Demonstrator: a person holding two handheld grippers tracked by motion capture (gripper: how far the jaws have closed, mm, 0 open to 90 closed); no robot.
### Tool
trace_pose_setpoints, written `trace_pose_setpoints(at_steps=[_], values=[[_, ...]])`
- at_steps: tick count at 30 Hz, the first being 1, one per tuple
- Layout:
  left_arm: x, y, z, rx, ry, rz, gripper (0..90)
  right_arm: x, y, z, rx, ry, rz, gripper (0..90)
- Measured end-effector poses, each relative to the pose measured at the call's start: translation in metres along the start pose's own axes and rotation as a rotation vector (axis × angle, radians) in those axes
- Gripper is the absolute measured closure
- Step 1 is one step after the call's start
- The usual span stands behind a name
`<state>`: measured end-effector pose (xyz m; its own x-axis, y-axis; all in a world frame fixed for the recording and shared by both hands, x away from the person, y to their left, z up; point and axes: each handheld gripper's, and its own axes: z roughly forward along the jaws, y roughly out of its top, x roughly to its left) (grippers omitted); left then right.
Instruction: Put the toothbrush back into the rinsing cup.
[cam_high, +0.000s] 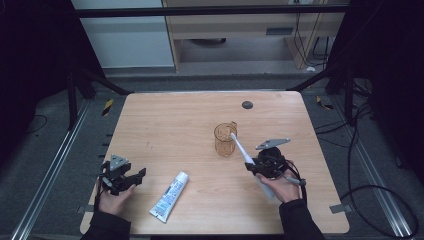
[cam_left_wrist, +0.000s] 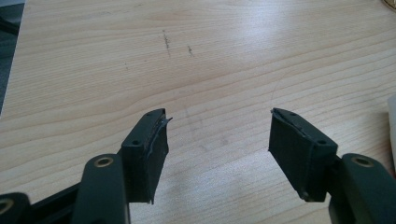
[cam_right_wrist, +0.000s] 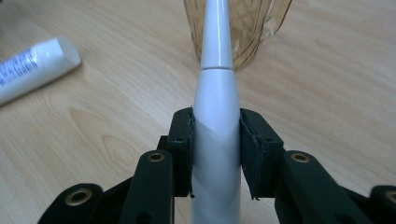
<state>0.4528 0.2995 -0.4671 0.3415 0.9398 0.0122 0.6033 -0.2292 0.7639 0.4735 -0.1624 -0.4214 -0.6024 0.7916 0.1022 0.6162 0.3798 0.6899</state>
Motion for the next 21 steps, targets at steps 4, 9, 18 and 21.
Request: trace_pose_setpoints(at_steps=[4,9,18,21], values=[[0.0,0.0,0.0,-0.001,0.0,0.001,36.5,-0.001,0.002,-0.01,-0.085,-0.003,0.022,67.3],[0.0,0.0,0.0,0.0,0.001,0.0,36.5,-0.002,0.007,-0.019,-0.189,-0.024,0.042,67.2],[0.0,0.0,0.0,-0.003,-0.001,-0.003,37.2,-0.002,0.015,-0.027,-0.324,-0.053,0.086,67.2],[0.0,0.0,0.0,-0.003,0.0,-0.003,37.3,-0.002,0.021,-0.029,-0.361,-0.052,0.088,67.2]])
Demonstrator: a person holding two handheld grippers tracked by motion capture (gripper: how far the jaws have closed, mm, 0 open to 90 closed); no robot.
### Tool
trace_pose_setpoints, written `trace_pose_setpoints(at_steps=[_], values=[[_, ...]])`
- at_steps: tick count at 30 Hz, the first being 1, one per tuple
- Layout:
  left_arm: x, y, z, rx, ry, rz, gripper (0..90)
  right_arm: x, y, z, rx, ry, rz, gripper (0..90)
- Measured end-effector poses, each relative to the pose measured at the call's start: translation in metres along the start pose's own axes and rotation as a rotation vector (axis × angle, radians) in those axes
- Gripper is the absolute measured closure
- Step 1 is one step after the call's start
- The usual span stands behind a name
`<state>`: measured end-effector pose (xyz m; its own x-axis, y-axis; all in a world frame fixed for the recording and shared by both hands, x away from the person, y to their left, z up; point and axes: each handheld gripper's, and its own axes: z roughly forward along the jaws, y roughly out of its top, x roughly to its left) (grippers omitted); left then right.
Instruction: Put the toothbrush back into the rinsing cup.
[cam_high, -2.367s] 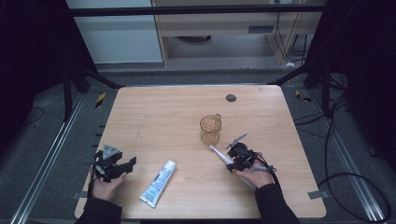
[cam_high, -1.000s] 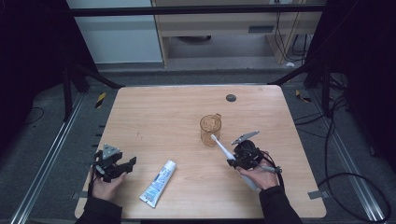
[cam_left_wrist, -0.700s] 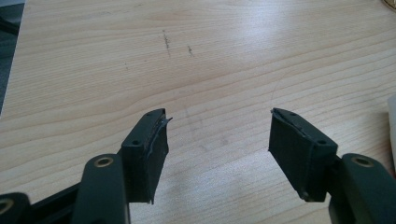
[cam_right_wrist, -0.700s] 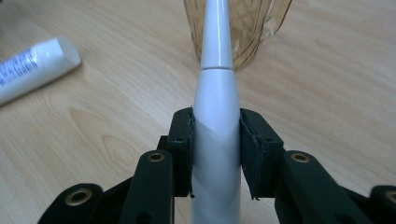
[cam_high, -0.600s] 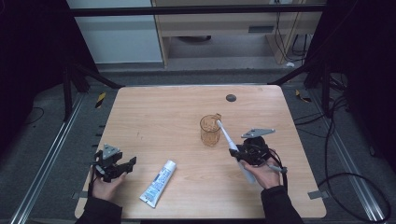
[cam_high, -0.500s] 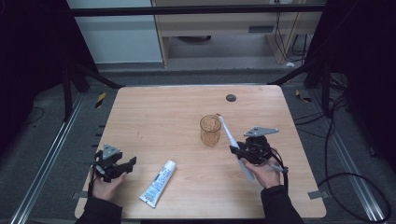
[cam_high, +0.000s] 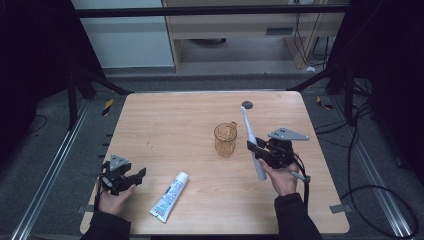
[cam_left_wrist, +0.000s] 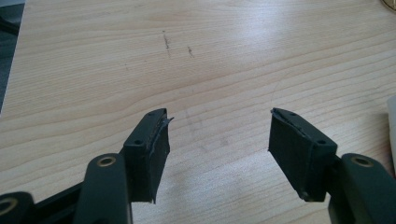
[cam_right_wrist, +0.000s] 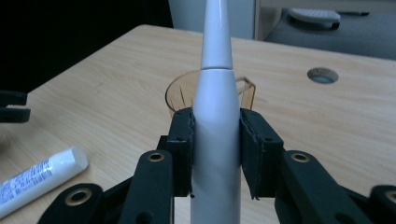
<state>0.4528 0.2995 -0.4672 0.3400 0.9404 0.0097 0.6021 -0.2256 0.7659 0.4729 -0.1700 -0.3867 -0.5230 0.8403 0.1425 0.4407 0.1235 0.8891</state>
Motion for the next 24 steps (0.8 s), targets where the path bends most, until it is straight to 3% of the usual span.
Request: trace_pose_setpoints(at_steps=[14,24], values=[[0.001,0.0,0.0,-0.002,-0.001,-0.003,37.7,-0.004,0.02,0.015,-0.182,-0.042,0.051,67.1],[0.001,0.0,-0.001,-0.007,0.004,-0.003,37.8,-0.012,0.031,0.031,-0.269,-0.098,0.095,67.1]])
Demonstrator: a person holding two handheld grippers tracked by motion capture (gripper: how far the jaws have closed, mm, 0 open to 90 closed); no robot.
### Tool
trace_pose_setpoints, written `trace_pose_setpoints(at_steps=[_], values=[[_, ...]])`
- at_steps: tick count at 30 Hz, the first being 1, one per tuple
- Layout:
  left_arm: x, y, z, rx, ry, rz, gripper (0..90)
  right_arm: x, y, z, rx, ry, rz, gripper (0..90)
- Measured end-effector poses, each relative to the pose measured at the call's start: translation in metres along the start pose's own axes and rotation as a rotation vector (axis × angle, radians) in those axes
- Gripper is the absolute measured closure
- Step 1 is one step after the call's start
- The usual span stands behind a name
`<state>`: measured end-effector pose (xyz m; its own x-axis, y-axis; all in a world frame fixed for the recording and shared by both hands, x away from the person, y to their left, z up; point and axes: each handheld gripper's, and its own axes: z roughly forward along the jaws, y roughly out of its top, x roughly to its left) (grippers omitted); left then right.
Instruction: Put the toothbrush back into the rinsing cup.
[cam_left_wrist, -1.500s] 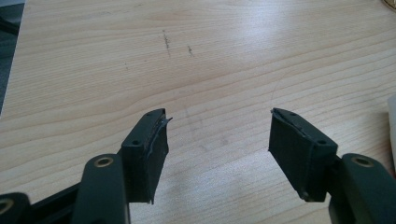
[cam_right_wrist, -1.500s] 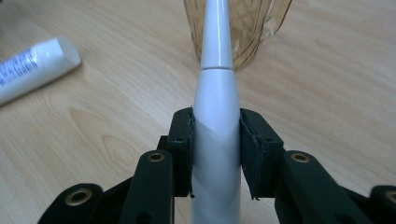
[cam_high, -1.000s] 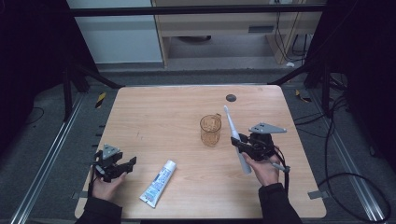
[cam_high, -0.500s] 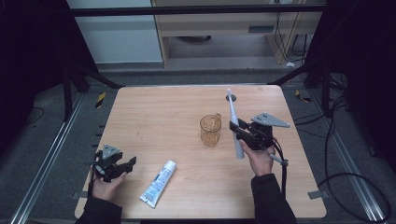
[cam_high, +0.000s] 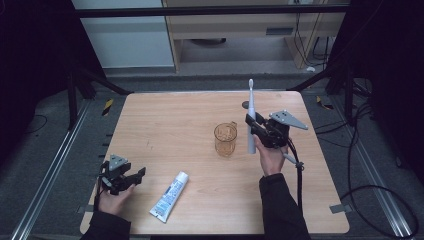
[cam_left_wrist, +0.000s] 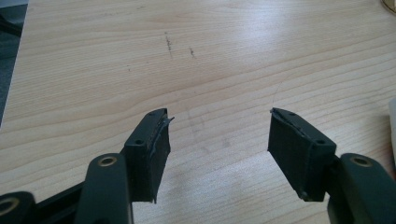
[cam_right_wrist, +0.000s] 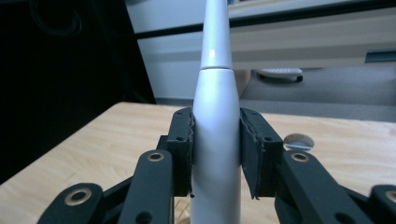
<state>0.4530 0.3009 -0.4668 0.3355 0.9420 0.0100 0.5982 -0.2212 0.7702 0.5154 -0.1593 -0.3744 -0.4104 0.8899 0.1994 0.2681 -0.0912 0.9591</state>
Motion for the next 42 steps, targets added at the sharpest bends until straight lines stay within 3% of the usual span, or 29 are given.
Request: trace_pose_setpoints(at_steps=[20,32,42], values=[[0.001,0.0,0.0,-0.01,0.007,-0.007,39.0,-0.001,0.022,0.035,-0.133,-0.052,0.03,67.1],[0.001,0.0,0.0,-0.015,0.012,-0.01,39.8,0.002,0.025,0.053,-0.171,-0.056,0.023,67.1],[0.002,0.0,0.001,-0.012,0.009,-0.007,39.8,0.008,0.022,0.064,-0.178,-0.033,0.025,67.1]])
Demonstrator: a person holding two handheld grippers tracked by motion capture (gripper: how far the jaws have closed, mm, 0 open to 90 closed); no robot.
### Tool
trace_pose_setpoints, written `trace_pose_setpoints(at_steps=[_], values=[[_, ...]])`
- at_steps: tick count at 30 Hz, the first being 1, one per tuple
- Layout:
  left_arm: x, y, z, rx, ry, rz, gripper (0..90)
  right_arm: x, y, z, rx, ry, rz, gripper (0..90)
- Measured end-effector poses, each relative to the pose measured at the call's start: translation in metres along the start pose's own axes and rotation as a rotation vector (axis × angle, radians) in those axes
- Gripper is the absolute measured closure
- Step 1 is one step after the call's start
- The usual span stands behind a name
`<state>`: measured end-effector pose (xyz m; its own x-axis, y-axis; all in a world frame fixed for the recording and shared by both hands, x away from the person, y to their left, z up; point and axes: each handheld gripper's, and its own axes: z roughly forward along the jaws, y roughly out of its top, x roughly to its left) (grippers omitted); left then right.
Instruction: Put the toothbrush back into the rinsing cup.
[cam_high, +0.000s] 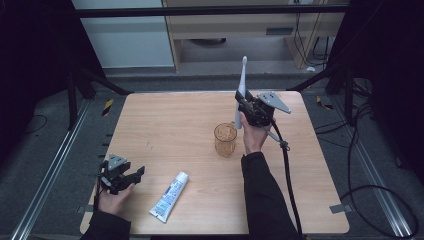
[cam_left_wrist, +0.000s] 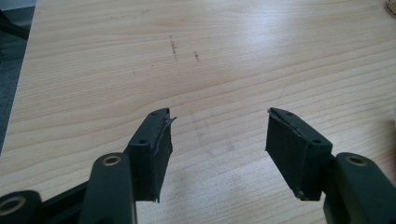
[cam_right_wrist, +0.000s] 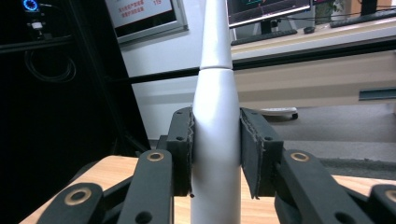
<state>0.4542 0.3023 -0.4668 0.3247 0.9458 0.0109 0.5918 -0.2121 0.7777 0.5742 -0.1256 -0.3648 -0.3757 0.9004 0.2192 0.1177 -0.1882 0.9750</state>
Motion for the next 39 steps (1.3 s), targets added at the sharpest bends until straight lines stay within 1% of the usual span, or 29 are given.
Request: trace_pose_setpoints(at_steps=[4,8,15,27,31,35,36,39], values=[[0.0,0.0,0.0,0.001,-0.001,0.0,39.8,0.002,-0.005,0.003,0.007,0.013,0.0,67.1],[0.0,0.0,0.0,0.001,-0.001,0.0,39.8,0.005,-0.008,0.005,0.012,0.025,-0.011,67.1],[0.0,0.0,0.0,0.0,-0.002,0.001,39.8,0.008,-0.015,0.007,0.016,0.036,-0.005,67.1],[0.0,0.0,0.0,0.002,-0.002,0.002,39.9,0.01,-0.032,0.01,0.068,0.052,-0.006,67.0],[0.0,0.0,0.0,0.002,-0.002,0.001,39.9,0.011,-0.036,0.011,0.089,0.059,-0.017,67.0],[0.0,0.0,0.0,0.002,-0.002,0.002,39.9,0.012,-0.039,0.011,0.099,0.06,-0.013,67.0],[-0.001,0.0,0.0,0.002,-0.002,0.003,39.9,0.012,-0.043,0.011,0.115,0.055,-0.02,67.0],[-0.001,0.0,0.0,0.002,-0.002,0.003,40.0,0.011,-0.047,0.01,0.126,0.055,-0.011,67.0]])
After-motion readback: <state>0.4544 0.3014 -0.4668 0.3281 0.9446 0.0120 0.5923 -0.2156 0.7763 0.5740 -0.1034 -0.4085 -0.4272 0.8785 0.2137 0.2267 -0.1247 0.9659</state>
